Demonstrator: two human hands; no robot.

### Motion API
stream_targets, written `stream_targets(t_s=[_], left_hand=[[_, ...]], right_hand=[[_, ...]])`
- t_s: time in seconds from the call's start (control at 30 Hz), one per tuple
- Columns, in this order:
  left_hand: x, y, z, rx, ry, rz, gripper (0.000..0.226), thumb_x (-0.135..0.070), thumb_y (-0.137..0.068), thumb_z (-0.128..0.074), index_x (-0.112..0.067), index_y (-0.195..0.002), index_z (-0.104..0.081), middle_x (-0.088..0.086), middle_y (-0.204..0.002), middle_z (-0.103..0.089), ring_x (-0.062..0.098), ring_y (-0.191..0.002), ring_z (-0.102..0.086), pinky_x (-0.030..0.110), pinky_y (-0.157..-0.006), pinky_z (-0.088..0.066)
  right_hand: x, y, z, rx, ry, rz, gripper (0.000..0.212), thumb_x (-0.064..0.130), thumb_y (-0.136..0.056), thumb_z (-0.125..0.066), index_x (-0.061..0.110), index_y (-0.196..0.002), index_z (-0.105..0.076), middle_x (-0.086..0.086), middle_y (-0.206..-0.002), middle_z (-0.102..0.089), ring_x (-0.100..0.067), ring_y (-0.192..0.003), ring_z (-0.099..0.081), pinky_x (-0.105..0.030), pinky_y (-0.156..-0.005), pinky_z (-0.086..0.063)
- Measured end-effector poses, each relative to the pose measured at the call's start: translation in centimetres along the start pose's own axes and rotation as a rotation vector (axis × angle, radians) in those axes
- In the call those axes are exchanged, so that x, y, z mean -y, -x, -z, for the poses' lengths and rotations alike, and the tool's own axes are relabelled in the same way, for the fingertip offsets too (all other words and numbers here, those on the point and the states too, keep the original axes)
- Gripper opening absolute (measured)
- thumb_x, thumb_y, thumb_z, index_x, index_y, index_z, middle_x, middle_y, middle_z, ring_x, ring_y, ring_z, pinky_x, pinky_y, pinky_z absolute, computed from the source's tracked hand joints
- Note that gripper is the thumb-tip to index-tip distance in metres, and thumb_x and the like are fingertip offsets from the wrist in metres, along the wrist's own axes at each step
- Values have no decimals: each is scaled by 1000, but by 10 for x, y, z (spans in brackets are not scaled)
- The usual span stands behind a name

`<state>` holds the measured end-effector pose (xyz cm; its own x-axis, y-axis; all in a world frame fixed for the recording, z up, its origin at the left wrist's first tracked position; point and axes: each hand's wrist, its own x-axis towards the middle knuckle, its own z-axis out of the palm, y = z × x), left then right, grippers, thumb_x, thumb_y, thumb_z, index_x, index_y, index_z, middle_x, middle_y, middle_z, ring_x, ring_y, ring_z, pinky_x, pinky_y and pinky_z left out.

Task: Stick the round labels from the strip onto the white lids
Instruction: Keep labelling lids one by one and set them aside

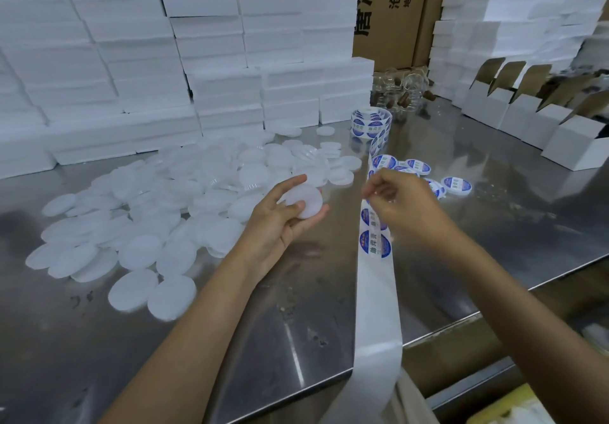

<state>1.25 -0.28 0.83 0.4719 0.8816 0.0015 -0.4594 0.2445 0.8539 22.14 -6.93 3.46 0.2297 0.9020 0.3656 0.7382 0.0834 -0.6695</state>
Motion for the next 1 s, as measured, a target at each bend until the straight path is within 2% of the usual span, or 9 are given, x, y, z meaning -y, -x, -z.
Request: stream_targets(t_s=[0.1, 0.17, 0.33, 0.47, 0.57, 0.7, 0.77, 0.9, 1.0], left_hand=[[2, -2, 2, 0, 5, 11, 43, 16, -95, -49, -7, -128, -64, 32, -138, -53, 42, -107, -70, 38, -92, -59], [5, -3, 3, 0, 8, 22, 45, 18, -93, -52, -9, -126, -67, 28, -131, -58, 41, -108, -70, 39, -93, -59], [8, -4, 5, 10, -60, -15, 49, 18, -92, -52, -12, -129, -64, 21, -115, -71, 33, -110, -71, 35, -92, -59], [4, -3, 5, -15, -180, -36, 48, 16, -96, -44, -16, -128, -61, 26, -129, -62, 31, -109, -72, 30, -84, -60], [2, -3, 4, -59, -319, -38, 48, 14, -98, -41, -19, -129, -60, 24, -134, -56, 28, -102, -74, 30, -82, -61], [2, -3, 4, -83, -428, -28, 50, 12, -99, -35, -19, -132, -56, 22, -125, -58, 30, -97, -75, 30, -78, -62], [2, -4, 5, -89, -480, -38, 51, 12, -99, -33, -21, -130, -56, 17, -121, -56, 29, -95, -76, 27, -74, -61], [2, -5, 7, -84, -563, -63, 52, 11, -98, -34, -29, -122, -59, 11, -120, -57, 23, -90, -76, 24, -71, -60], [2, -8, 9, -107, -606, -64, 52, 9, -98, -38, -33, -121, -60, 9, -122, -60, 21, -95, -75, 32, -77, -62]], right_hand=[[-19, 10, 9, 178, 142, -96, 15, 9, -84, -65, 23, -90, -70, 6, -87, -68, -9, -77, -62, -26, -76, -51], [-25, 19, 1, 288, 178, -55, 16, 17, -83, -74, 22, -98, -70, 6, -90, -65, -4, -70, -54, -25, -74, -45], [-12, 25, -29, 207, 166, 89, 33, 36, -81, -80, 17, -105, -69, 8, -98, -62, -11, -90, -51, -23, -83, -40], [1, 24, -47, 225, 162, 112, 37, 45, -79, -79, 21, -105, -68, 9, -105, -64, -11, -103, -52, -33, -96, -42], [8, 22, -58, 232, 121, 130, 36, 42, -77, -81, 20, -103, -68, 7, -104, -65, -12, -104, -53, -36, -98, -42], [11, 20, -66, 224, 49, 129, 32, 37, -76, -83, 19, -99, -70, 7, -102, -65, -12, -103, -54, -36, -97, -41], [11, 20, -68, 207, 56, 120, 30, 39, -76, -83, 22, -97, -70, 8, -101, -65, -10, -101, -52, -31, -94, -39], [11, 22, -72, 158, 4, 148, 24, 31, -75, -85, 33, -88, -65, 14, -100, -63, -6, -100, -50, -9, -86, -31], [13, 22, -72, 116, -69, 208, 22, 18, -76, -84, 22, -93, -72, 8, -104, -66, -11, -104, -54, -25, -93, -41]])
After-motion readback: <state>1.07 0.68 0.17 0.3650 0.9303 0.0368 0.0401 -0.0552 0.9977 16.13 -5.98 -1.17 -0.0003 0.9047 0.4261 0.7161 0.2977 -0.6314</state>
